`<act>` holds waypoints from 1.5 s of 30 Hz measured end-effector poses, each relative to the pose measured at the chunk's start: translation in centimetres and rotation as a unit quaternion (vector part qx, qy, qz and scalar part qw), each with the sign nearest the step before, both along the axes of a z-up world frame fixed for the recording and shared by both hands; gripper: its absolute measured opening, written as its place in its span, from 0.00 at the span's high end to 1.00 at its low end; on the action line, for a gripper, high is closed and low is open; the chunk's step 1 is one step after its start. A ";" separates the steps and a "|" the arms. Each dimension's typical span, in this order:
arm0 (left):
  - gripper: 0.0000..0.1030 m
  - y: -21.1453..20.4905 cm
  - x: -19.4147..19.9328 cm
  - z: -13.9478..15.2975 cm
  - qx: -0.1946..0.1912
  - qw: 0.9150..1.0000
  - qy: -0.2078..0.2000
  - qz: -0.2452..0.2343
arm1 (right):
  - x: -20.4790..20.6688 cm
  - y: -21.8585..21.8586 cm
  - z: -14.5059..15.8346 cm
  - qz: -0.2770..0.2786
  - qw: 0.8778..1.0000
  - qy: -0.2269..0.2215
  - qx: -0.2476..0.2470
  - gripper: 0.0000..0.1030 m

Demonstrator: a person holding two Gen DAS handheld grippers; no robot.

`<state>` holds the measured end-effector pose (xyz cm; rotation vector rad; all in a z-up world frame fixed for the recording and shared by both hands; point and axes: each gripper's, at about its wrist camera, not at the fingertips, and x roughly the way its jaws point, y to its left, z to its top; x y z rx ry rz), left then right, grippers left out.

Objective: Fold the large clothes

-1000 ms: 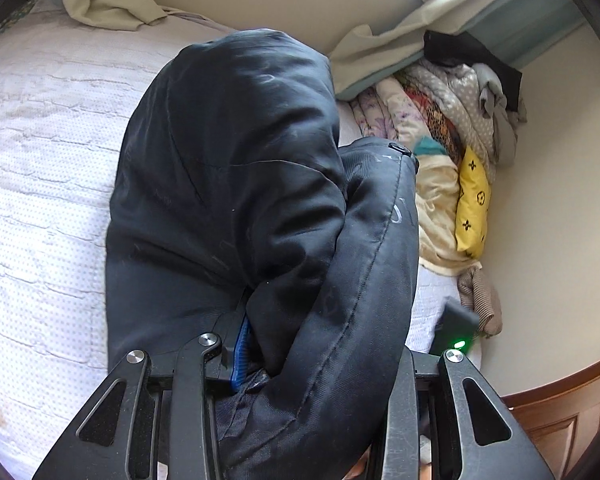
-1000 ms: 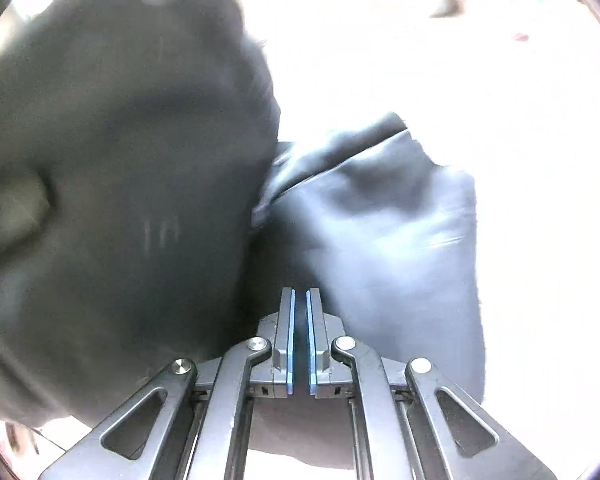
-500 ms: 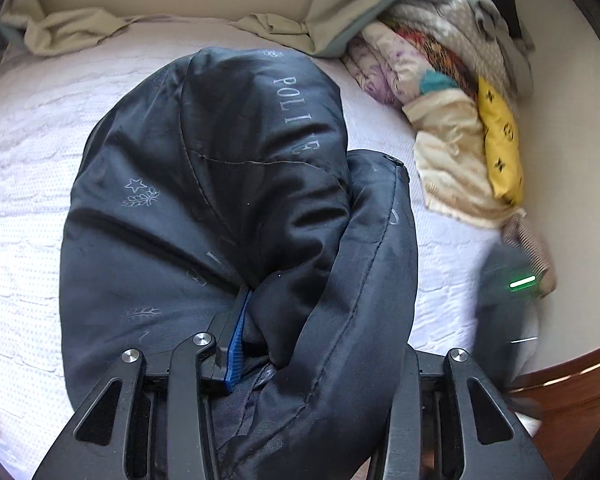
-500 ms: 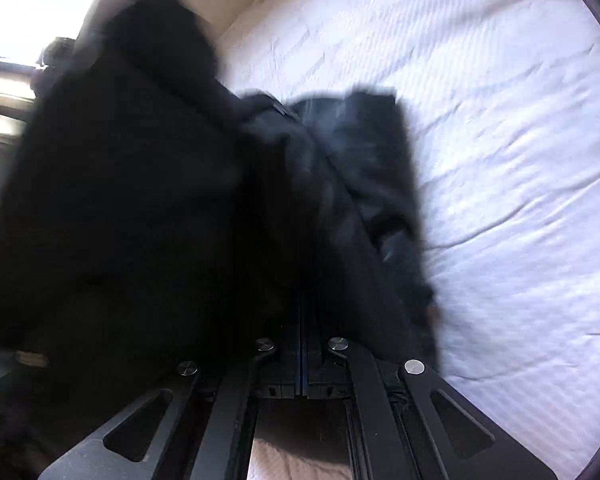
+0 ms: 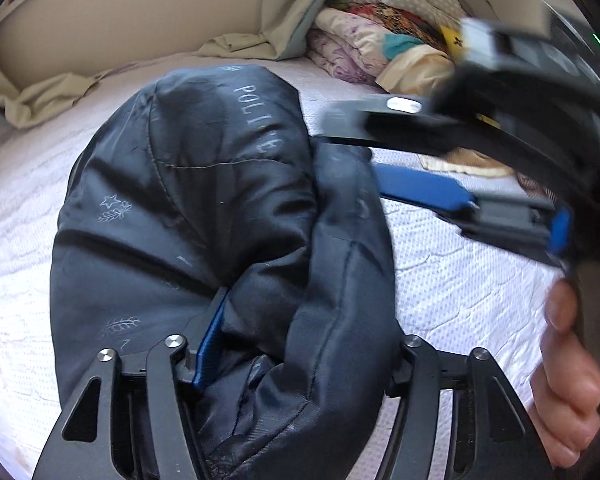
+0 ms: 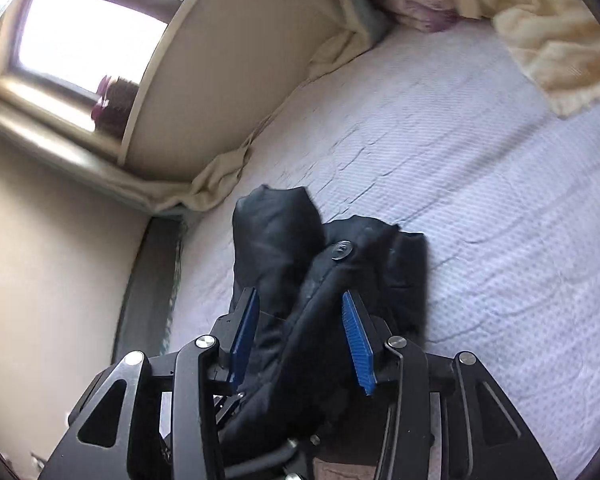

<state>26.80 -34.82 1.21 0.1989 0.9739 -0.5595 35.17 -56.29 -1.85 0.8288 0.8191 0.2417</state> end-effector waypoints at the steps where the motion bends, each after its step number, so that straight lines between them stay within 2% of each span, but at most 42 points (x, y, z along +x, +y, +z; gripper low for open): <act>1: 0.32 -0.1 -0.1 -0.1 0.002 1.000 -0.002 -0.006 | -0.2 1.2 0.6 0.005 1.000 0.003 -0.004 0.60; 4: 0.27 -0.6 -0.3 -0.3 0.005 1.000 -0.008 -0.018 | -0.1 2.5 0.1 0.029 0.999 0.011 -0.006 0.59; 9: 0.27 -0.8 -0.5 -1.0 0.020 0.999 -0.021 -0.032 | 1.1 2.6 -1.3 0.056 0.997 0.050 -0.024 0.42; 14: 0.24 -1.4 -1.0 -1.6 0.037 0.997 -0.033 -0.054 | 2.0 3.6 -2.4 0.092 0.993 0.064 -0.044 0.40; 16: 0.24 -1.6 -1.1 -1.7 0.041 0.997 -0.033 -0.061 | 2.2 4.0 -3.0 0.101 0.990 0.074 -0.064 0.44; 18: 0.24 -1.4 -1.1 -1.7 0.042 0.997 -0.024 -0.067 | 2.4 4.1 -3.6 0.102 0.988 0.083 -0.075 0.59; 20: 0.24 -1.0 -1.2 -1.2 0.037 0.996 -0.010 -0.080 | 2.6 4.1 -3.9 0.104 0.987 0.086 -0.083 0.65; 21: 0.21 -0.8 -1.3 -0.9 0.037 0.996 -0.006 -0.084 | 2.6 4.2 -3.9 0.104 0.987 0.087 -0.089 0.67; 25: 0.20 1.3 -2.6 1.3 0.040 0.992 0.021 -0.119 | 2.6 4.5 -3.9 0.101 0.985 0.090 -0.104 0.69; 27: 0.20 3.6 -3.4 2.8 0.017 0.991 0.021 -0.131 | 2.5 4.5 -3.7 0.097 0.985 0.088 -0.109 0.70; 30: 0.20 7.0 -4.1 4.7 -0.013 0.993 0.006 -0.117 | 2.4 4.7 -3.6 0.092 0.985 0.088 -0.116 0.70; 34: 0.20 12.0 -2.5 5.2 -0.051 0.998 -0.019 -0.039 | 2.2 4.3 -3.6 0.081 0.986 0.090 -0.111 0.70; 35: 0.20 12.8 -1.6 4.7 -0.047 0.999 -0.025 -0.014 | 2.1 4.1 -3.6 0.080 0.987 0.091 -0.109 0.70; 37: 0.23 13.2 -0.3 3.5 -0.031 0.999 -0.022 0.002 | 2.0 3.8 -3.7 0.076 0.987 0.093 -0.109 0.70; 40: 0.23 12.7 0.9 1.6 -0.019 1.000 -0.019 -0.004 | 1.6 3.3 -3.9 0.071 0.986 0.098 -0.115 0.70; 43: 0.23 10.7 1.5 -0.9 0.013 1.000 -0.017 -0.015 | 1.2 2.9 -4.3 0.062 0.986 0.109 -0.111 0.68; 45: 0.23 10.6 1.3 -1.6 0.031 0.999 -0.035 -0.014 | 0.8 2.7 -3.9 0.051 0.986 0.113 -0.115 0.59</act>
